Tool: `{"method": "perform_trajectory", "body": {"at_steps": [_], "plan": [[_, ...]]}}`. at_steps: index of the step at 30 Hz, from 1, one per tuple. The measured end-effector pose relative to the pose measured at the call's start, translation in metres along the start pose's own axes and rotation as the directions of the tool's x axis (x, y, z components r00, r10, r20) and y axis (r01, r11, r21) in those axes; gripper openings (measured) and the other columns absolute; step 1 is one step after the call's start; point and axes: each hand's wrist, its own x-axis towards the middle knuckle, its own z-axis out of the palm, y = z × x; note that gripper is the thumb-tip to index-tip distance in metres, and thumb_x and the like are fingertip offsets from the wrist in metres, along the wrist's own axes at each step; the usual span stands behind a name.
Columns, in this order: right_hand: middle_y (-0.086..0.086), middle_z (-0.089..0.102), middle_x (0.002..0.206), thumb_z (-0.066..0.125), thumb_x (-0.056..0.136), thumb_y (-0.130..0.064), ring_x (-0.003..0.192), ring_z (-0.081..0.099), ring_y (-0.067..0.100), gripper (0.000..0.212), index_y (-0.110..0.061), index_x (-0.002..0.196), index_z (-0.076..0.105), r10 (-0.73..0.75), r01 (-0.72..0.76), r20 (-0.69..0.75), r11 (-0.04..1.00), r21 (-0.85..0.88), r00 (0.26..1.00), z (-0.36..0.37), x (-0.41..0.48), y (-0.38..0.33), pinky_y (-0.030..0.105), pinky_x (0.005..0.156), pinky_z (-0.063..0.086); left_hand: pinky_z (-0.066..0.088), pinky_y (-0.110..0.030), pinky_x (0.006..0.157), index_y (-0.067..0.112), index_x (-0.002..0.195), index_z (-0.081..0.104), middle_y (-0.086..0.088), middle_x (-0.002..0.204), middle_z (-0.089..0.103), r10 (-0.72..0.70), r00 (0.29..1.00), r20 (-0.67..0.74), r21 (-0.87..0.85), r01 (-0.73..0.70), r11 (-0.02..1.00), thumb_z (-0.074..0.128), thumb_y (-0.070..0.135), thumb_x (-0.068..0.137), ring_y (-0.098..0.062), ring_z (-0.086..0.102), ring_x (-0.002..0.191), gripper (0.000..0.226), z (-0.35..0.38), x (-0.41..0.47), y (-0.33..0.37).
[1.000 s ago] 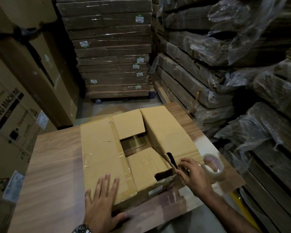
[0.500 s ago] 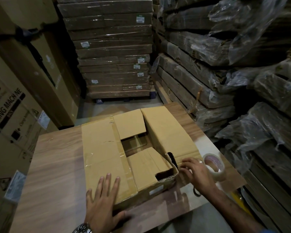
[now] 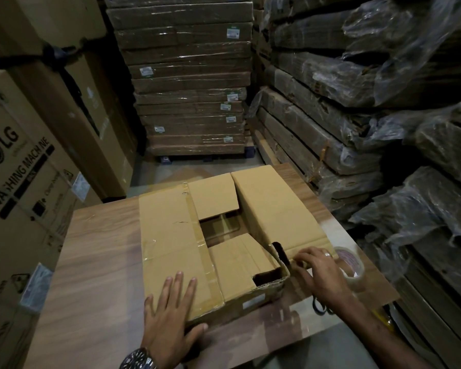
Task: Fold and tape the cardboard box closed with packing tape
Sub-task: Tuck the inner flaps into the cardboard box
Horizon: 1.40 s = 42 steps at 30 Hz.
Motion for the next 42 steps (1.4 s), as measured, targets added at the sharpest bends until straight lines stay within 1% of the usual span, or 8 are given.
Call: {"method": "perform_trajectory", "body": {"at_steps": [3, 9, 20, 26, 32, 35, 38, 42], "plan": [[-0.008, 0.067, 0.088, 0.076, 0.078, -0.019, 0.087, 0.058, 0.018, 0.013, -0.022, 0.089, 0.072, -0.011, 0.012, -0.034, 0.999, 0.031, 0.999, -0.005, 0.002, -0.013, 0.032, 0.068, 0.051, 0.048, -0.058, 0.085, 0.03, 0.151, 0.027, -0.003, 0.151, 0.041, 0.007, 0.999, -0.047, 0.003, -0.007, 1.0, 0.04, 0.075, 0.069, -0.023, 0.036, 0.134, 0.094, 0.003, 0.0, -0.002], [-0.007, 0.069, 0.087, 0.075, 0.079, -0.015, 0.085, 0.058, 0.017, 0.011, -0.019, 0.089, 0.073, -0.089, 0.093, -0.058, 0.993, 0.076, 0.994, -0.009, 0.004, -0.044, 0.032, 0.071, 0.05, 0.004, -0.052, 0.117, 0.036, 0.152, -0.006, 0.01, 0.157, -0.025, -0.017, 0.995, -0.098, -0.227, -0.006, 0.974, 0.043, 0.058, 0.094, -0.009, -0.017, 0.146, 0.079, -0.014, -0.004, 0.006], [-0.007, 0.074, 0.096, 0.056, 0.088, -0.045, 0.098, 0.064, 0.01, 0.033, -0.028, 0.115, 0.064, -0.033, 0.007, 0.254, 0.995, 0.103, 0.967, 0.017, -0.001, -0.092, 0.027, 0.08, 0.051, 0.019, -0.019, 0.114, 0.027, 0.152, 0.017, 0.008, 0.157, 0.023, -0.087, 0.934, -0.347, -0.501, -0.105, 0.859, 0.057, 0.025, 0.095, -0.008, 0.024, 0.143, 0.069, -0.031, -0.034, -0.003], [-0.001, 0.075, 0.096, 0.062, 0.086, -0.043, 0.096, 0.067, 0.012, 0.038, -0.022, 0.118, 0.061, 0.15, -0.231, 0.357, 0.953, 0.197, 0.922, 0.022, 0.005, -0.103, 0.033, 0.084, 0.054, 0.043, -0.031, 0.103, 0.029, 0.151, 0.022, 0.007, 0.149, 0.041, -0.294, 0.867, -0.402, -0.673, -0.062, 0.737, 0.054, 0.023, 0.095, -0.004, 0.043, 0.127, 0.065, -0.046, -0.057, -0.013], [-0.001, 0.07, 0.074, 0.077, 0.077, -0.031, 0.076, 0.066, 0.013, 0.025, -0.023, 0.094, 0.061, 0.306, -0.454, 0.418, 0.831, 0.321, 0.856, 0.019, 0.008, -0.106, 0.04, 0.075, 0.057, 0.043, -0.042, 0.096, 0.035, 0.149, 0.011, -0.018, 0.144, 0.045, -0.811, 0.517, -0.274, -0.928, 0.08, 0.364, 0.064, 0.012, 0.089, -0.038, 0.056, 0.117, 0.083, -0.057, -0.079, -0.028], [-0.002, 0.07, 0.074, 0.079, 0.075, -0.025, 0.075, 0.066, 0.011, 0.025, -0.022, 0.092, 0.061, 0.328, -0.486, 0.421, 0.799, 0.355, 0.846, 0.02, 0.006, -0.107, 0.036, 0.073, 0.056, 0.032, -0.059, 0.101, 0.022, 0.151, 0.013, -0.023, 0.154, 0.024, -0.843, 0.32, -0.432, -0.792, 0.312, 0.524, 0.08, 0.005, 0.069, -0.047, 0.033, 0.132, 0.107, -0.046, -0.082, -0.046], [0.001, 0.07, 0.077, 0.079, 0.074, -0.012, 0.076, 0.065, 0.011, 0.026, -0.016, 0.093, 0.062, 0.36, -0.528, 0.41, 0.726, 0.441, 0.838, 0.017, 0.003, -0.111, 0.029, 0.069, 0.053, 0.021, -0.062, 0.106, 0.014, 0.147, 0.034, -0.016, 0.158, 0.021, -0.681, 0.553, -0.48, -0.434, 0.525, 0.732, 0.08, 0.004, 0.062, -0.035, 0.019, 0.143, 0.097, -0.053, -0.079, -0.057], [0.01, 0.071, 0.078, 0.077, 0.071, 0.003, 0.076, 0.066, 0.021, 0.028, -0.002, 0.089, 0.058, 0.409, -0.568, 0.395, 0.581, 0.583, 0.823, 0.018, -0.001, -0.114, 0.035, 0.073, 0.052, 0.02, -0.042, 0.119, 0.03, 0.15, 0.021, 0.004, 0.153, 0.036, -0.323, 0.911, -0.258, -0.231, 0.266, 0.936, 0.041, -0.017, 0.08, -0.015, 0.036, 0.139, 0.087, -0.051, -0.055, -0.064]]}}
